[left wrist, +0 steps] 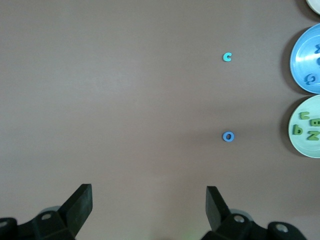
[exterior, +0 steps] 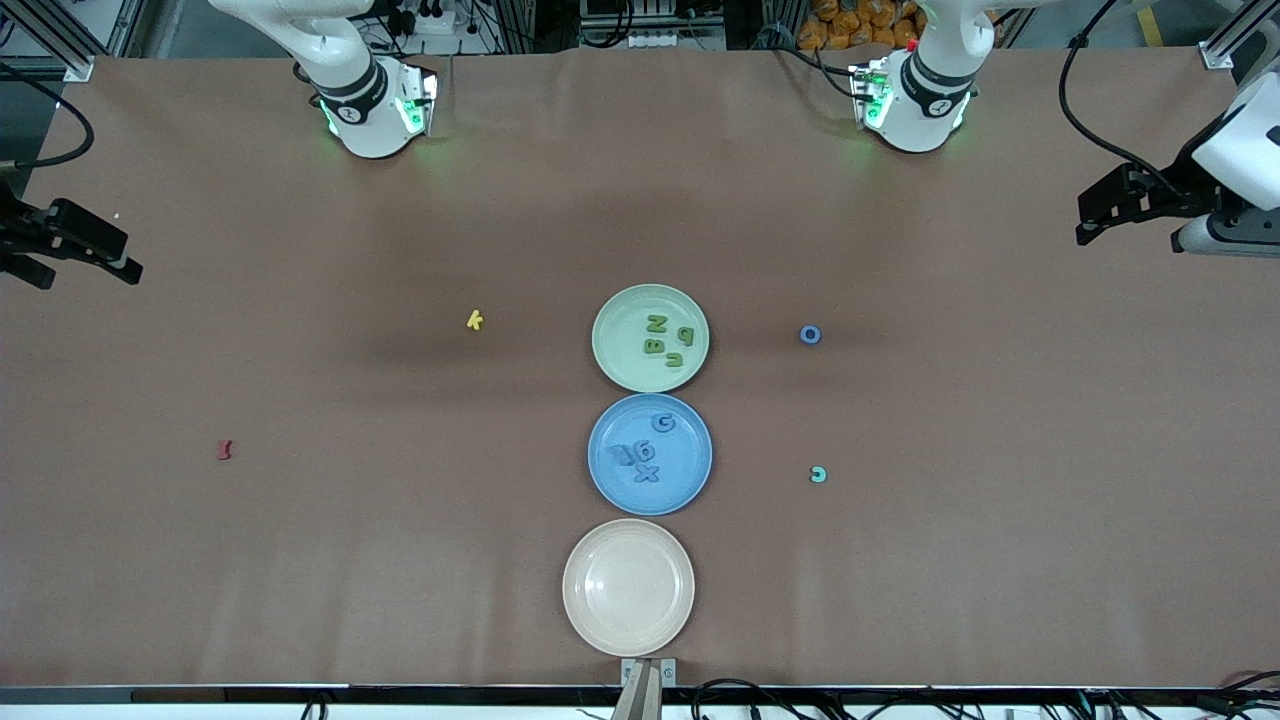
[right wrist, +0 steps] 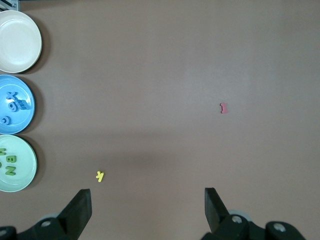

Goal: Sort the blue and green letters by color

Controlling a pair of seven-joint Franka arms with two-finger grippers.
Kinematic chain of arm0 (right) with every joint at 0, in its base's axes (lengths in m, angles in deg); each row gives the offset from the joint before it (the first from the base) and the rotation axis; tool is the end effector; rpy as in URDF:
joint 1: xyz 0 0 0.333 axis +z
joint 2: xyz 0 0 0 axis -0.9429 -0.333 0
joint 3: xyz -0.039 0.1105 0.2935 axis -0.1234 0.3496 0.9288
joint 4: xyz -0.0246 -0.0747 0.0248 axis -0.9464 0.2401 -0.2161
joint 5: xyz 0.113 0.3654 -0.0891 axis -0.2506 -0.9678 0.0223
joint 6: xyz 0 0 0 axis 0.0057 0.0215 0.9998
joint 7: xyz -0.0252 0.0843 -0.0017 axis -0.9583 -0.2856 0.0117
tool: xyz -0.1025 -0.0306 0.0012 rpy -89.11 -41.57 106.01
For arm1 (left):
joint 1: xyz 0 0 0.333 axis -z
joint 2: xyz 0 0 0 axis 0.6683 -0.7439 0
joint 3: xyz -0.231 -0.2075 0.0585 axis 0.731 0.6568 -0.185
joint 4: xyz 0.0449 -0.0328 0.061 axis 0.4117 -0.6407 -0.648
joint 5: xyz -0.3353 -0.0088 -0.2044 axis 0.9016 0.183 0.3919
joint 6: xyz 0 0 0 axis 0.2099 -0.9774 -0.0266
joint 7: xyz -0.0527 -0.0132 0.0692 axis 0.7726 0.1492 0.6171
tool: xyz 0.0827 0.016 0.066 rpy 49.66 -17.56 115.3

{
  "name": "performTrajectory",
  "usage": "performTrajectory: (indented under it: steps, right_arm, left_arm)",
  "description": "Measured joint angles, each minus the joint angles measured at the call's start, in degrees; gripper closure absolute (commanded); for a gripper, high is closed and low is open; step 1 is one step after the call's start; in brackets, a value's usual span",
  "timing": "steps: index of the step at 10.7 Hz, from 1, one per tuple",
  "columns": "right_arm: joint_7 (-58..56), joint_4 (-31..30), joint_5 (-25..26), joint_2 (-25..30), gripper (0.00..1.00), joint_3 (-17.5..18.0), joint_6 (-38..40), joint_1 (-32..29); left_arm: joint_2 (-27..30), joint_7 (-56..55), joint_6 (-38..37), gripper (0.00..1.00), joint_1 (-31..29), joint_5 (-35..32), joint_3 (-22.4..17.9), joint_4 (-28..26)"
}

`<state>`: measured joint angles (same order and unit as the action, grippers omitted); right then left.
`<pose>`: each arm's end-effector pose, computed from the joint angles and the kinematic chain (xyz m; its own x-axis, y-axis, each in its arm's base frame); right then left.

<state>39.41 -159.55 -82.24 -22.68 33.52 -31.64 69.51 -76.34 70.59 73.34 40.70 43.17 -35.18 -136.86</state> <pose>0.5606 -0.0223 0.6480 0.9980 0.0004 0.0635 0.0054 -0.9969 -0.0783 0.5334 -0.0468 0.6353 0.9944 -0.1050 -0.0084 -0.1051 -0.9945 -0.0046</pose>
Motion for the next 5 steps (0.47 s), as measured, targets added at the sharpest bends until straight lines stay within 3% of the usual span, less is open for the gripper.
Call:
performTrajectory:
  steps: [5]
  right_arm:
    - [0.0, -0.1, 0.0, -2.1, 0.00, 0.1, -0.1, 2.2]
  left_arm:
    - [-0.4, 0.0, 0.0, 0.00, 0.0, 0.4, -0.1, 0.1]
